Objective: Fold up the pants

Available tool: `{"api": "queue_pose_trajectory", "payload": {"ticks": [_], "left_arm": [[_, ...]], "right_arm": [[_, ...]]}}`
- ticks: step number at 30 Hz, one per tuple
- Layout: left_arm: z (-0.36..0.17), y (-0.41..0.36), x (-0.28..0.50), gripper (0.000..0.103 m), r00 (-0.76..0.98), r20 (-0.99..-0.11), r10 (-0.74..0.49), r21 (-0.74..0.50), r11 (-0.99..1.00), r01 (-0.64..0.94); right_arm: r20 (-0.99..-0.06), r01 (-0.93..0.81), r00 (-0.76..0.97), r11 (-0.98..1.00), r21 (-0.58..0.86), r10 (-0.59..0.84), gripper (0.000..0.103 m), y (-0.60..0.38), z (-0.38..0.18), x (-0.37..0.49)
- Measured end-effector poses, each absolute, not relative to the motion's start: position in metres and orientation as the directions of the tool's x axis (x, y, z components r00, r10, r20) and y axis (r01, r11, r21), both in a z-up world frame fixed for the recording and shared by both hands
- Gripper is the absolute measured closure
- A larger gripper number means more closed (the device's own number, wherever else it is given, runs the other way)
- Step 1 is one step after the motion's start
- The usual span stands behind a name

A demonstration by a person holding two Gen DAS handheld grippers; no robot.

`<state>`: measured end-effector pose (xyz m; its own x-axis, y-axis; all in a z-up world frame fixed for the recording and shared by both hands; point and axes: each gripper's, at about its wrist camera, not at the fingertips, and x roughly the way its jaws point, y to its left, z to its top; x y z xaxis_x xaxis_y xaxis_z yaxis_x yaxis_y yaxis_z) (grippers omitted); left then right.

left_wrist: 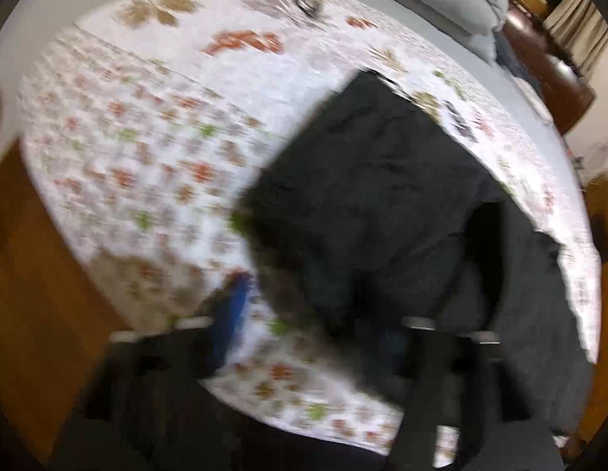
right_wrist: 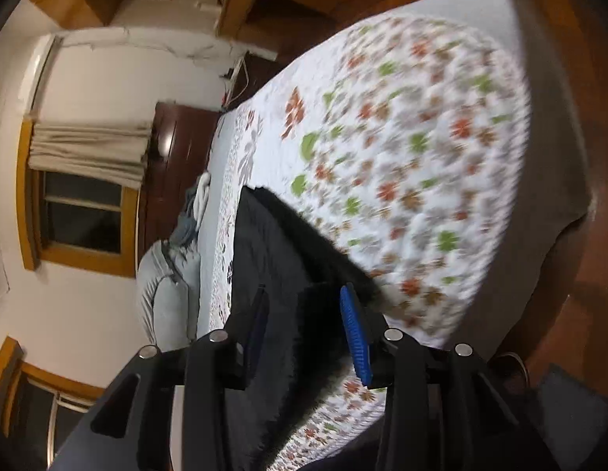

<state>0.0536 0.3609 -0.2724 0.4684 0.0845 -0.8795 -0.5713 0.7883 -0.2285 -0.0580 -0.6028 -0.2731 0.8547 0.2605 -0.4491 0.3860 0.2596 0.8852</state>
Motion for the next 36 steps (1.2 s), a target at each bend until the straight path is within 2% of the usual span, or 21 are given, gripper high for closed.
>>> {"api": "queue_pose_trajectory", "payload": {"ticks": [2,4,5,9,13,24,27,29,30,36], "left_arm": [[-0.276,0.368,0.045,0.029,0.487,-0.873,0.037,-0.292,0.759,-0.582],[-0.272,0.368,0.041,0.030,0.498,-0.867,0.034,-0.305,0.754,-0.582],[-0.268,0.365,0.039,0.030,0.508,-0.861,0.037,-0.305,0.761,-0.572],[-0.253,0.357,0.036,0.029,0.551,-0.834,0.017,-0.333,0.782,-0.527],[-0.242,0.347,0.036,0.018,0.592,-0.806,-0.010,-0.369,0.790,-0.490],[-0.253,0.326,0.061,0.016,0.557,-0.828,-0.064,-0.368,0.811,-0.454],[-0.260,0.322,0.063,0.016,0.547,-0.834,-0.072,-0.372,0.806,-0.461],[-0.265,0.318,0.065,0.016,0.533,-0.843,-0.074,-0.362,0.811,-0.460],[-0.267,0.317,0.066,0.016,0.527,-0.847,-0.075,-0.358,0.812,-0.460],[-0.272,0.319,0.066,0.016,0.513,-0.856,-0.073,-0.354,0.805,-0.477]], "right_arm": [[-0.455,0.390,0.849,0.261,0.883,0.270,0.057,-0.605,-0.278,-0.065],[-0.452,0.392,0.850,0.250,0.885,0.270,0.036,-0.605,-0.281,-0.069],[-0.451,0.393,0.853,0.245,0.886,0.263,0.034,-0.604,-0.283,-0.069],[-0.449,0.389,0.849,0.247,0.888,0.280,0.033,-0.595,-0.292,-0.061],[-0.449,0.384,0.841,0.250,0.889,0.302,0.033,-0.584,-0.293,-0.041],[-0.432,0.375,0.847,0.228,0.898,0.309,0.031,-0.577,-0.297,-0.008],[-0.383,0.311,0.866,0.253,0.916,0.321,0.034,-0.579,-0.289,-0.006],[-0.412,0.335,0.852,0.268,0.903,0.325,0.037,-0.579,-0.294,-0.002],[-0.421,0.349,0.846,0.256,0.901,0.328,0.043,-0.581,-0.299,-0.001],[-0.400,0.329,0.855,0.250,0.910,0.331,0.040,-0.582,-0.297,0.005]]}}
